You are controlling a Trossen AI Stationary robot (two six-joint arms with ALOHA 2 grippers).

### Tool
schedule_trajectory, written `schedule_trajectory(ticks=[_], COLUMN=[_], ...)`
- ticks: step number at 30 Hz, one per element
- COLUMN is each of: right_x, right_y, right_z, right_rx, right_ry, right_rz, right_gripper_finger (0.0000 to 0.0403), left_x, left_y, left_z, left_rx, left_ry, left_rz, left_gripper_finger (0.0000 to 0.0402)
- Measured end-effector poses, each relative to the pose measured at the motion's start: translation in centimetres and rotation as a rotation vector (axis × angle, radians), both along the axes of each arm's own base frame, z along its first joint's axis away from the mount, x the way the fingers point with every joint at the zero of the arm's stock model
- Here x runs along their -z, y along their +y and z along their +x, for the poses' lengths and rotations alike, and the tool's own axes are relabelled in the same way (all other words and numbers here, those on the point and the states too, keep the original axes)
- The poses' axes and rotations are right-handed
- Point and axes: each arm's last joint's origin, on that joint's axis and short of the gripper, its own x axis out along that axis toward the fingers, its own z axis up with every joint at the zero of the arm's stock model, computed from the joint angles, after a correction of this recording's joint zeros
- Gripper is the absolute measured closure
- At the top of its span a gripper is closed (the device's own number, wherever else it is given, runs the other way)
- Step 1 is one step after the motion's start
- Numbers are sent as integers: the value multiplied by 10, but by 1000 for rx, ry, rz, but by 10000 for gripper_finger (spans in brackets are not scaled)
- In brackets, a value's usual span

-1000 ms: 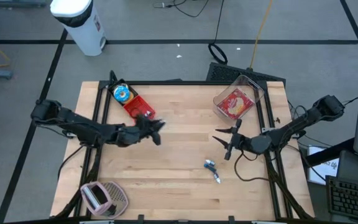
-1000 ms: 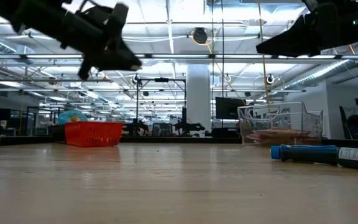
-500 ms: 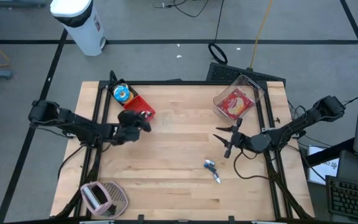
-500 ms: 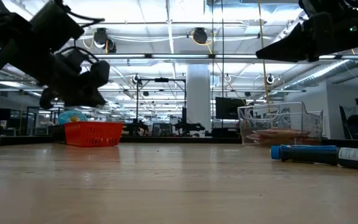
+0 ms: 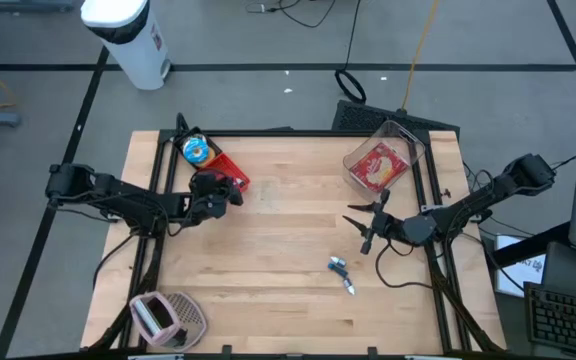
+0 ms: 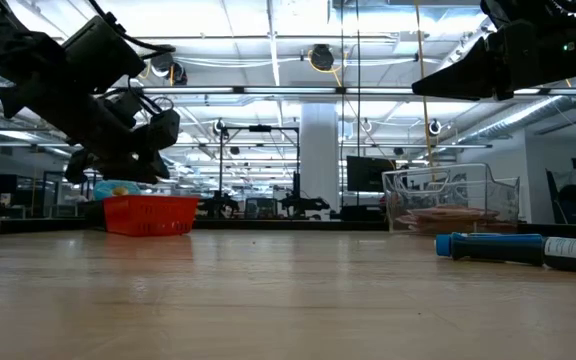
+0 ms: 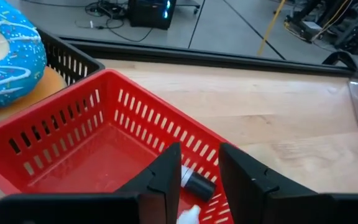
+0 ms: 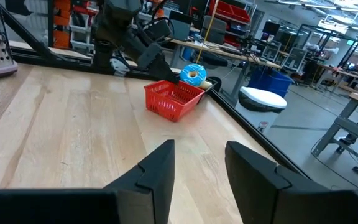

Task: Pick & Place Food Item
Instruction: Put the dark blue food coloring bottle into the red bin

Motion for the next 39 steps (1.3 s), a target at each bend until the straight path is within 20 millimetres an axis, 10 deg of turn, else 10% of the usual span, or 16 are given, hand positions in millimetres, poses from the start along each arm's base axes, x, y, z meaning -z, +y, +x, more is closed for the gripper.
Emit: schedule_trajectory(ticks=[16,25,39], right_x=[6,50,86], right_y=[7,27,49], right_z=[3,4,14], right_rx=[-227,-349,-332], right_ry=[38,293,469], right_rz=[56,355,440], right_gripper_finger=[260,186,202], left_x=[-6,-17,-17], left_y=[-4,-14,-15], left_z=[8,19,20], left_rx=[125,345,363], left_ry=[-63,-121,-173], left_rz=[-41,-29,-82], left_gripper_finger=[257,182,153])
